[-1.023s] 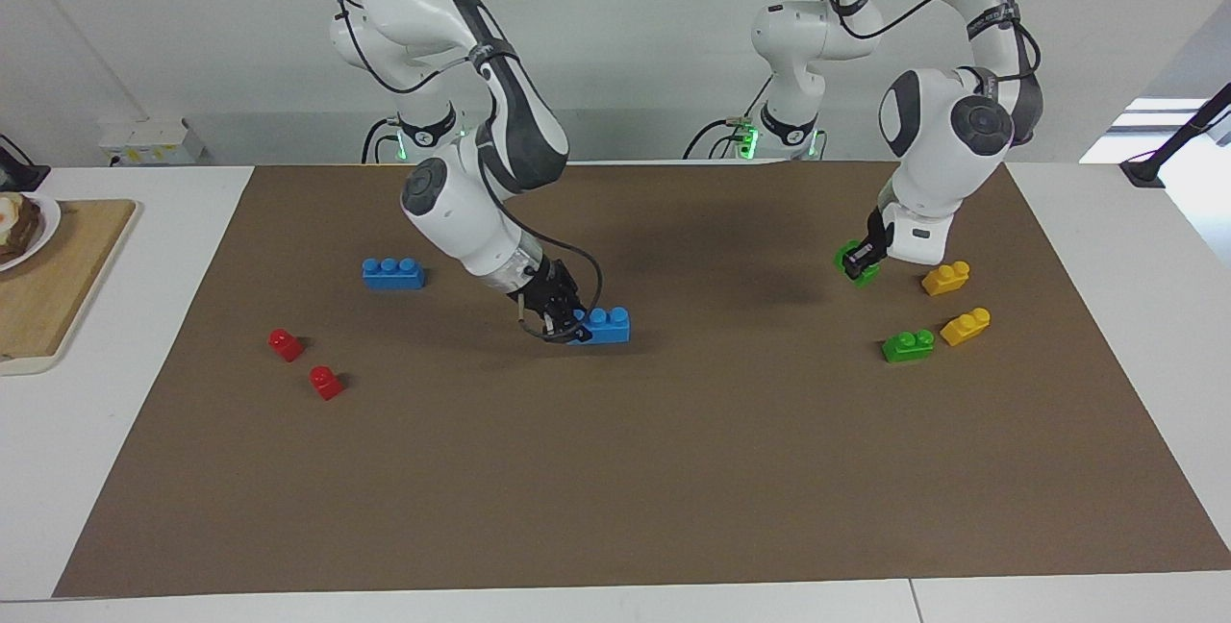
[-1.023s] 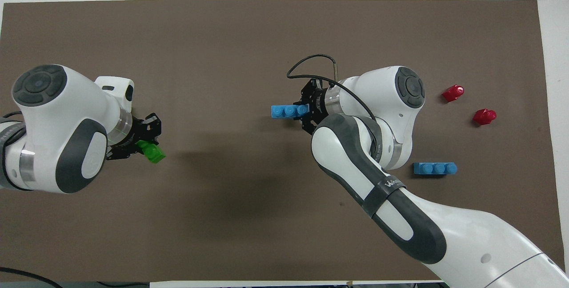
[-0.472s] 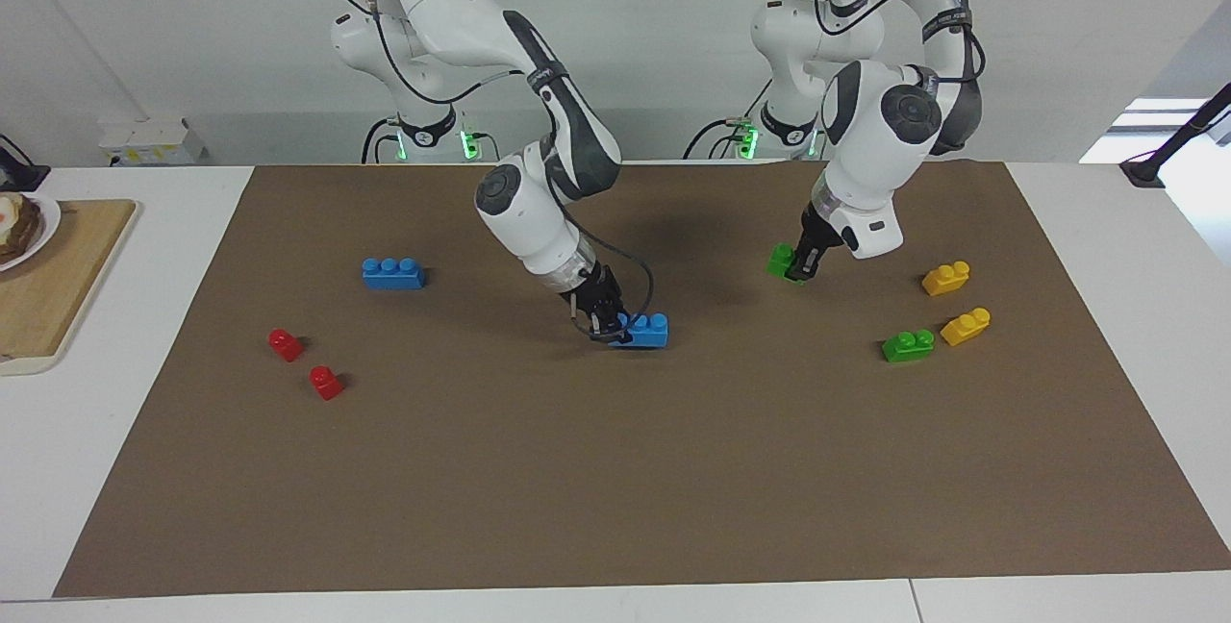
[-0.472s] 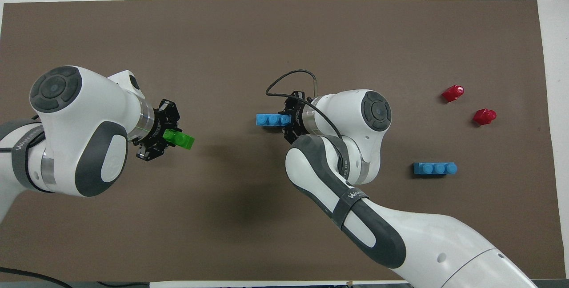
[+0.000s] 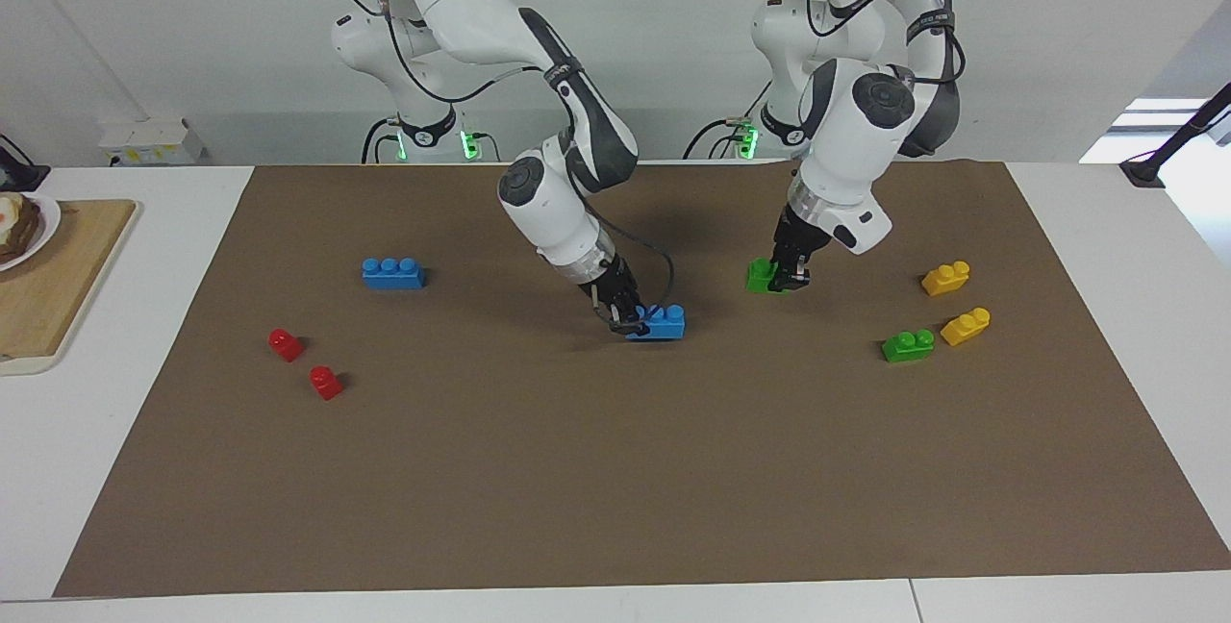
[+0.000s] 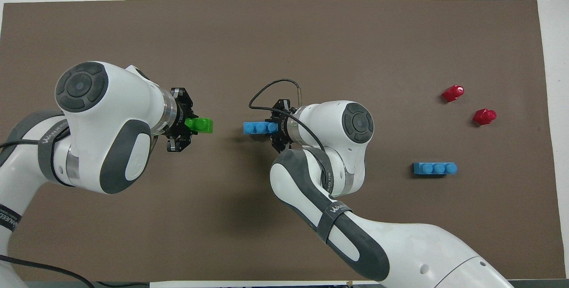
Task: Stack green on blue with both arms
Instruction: 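Carry the green brick and blue brick toward each other mid-table, then press the green brick onto the blue brick end with both grippers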
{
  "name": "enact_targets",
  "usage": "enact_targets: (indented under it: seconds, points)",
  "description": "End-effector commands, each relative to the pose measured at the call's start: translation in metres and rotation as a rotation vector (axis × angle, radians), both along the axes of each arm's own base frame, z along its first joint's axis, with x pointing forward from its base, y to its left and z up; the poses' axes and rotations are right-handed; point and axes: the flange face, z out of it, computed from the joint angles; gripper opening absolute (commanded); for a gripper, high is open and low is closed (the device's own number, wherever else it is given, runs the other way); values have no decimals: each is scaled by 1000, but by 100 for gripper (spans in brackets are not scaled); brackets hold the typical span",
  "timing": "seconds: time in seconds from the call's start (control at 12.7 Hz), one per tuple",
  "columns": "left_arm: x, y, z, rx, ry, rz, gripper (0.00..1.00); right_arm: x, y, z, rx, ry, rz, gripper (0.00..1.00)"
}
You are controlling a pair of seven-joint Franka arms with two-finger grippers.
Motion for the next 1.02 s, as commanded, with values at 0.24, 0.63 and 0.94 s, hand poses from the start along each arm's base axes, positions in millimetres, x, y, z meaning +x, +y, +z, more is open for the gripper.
enact_targets:
  seconds: [0.24,0.63,0.94]
  points:
    - [5,-21,7,5,-25,199,0,-1,-1,-22,13,-1,-46,0]
    - [9,-52,-3,1,-42,170,0,-4,2,-23,12,-6,-42,0]
    - [-7,-94,-21,26,-35,81,0,-5,0,-27,13,-3,-40,0]
